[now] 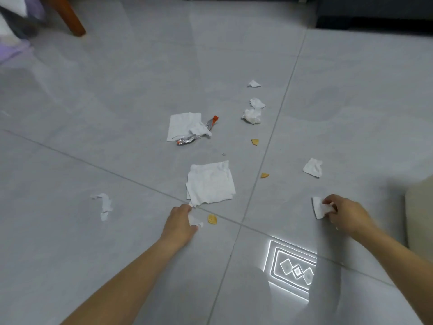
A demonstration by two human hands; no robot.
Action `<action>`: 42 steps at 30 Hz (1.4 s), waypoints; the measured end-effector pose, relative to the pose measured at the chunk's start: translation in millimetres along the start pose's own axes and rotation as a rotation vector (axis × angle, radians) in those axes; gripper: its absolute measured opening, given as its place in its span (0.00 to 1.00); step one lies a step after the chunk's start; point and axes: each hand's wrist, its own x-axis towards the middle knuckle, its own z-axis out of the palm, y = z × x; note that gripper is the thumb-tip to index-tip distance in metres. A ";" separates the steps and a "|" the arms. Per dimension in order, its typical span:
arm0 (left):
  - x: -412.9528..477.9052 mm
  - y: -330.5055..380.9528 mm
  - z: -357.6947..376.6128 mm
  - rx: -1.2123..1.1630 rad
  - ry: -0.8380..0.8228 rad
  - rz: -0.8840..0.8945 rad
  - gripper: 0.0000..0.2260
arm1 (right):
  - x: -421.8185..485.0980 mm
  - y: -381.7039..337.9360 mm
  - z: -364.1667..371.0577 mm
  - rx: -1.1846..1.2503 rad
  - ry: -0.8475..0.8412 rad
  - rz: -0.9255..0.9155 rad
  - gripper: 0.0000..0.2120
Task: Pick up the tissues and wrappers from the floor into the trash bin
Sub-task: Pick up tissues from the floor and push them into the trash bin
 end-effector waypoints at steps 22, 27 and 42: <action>6.5 49.9 27.0 0.026 -0.019 0.216 0.09 | -25.0 2.2 2.6 -0.062 -0.113 -0.065 0.15; -6.2 62.7 20.8 -0.071 -0.001 0.212 0.05 | -47.8 -12.4 -21.2 0.069 -0.116 -0.181 0.12; -143.4 331.7 -42.0 -0.627 -0.089 0.859 0.05 | -165.7 4.1 -240.4 0.463 0.371 -0.438 0.13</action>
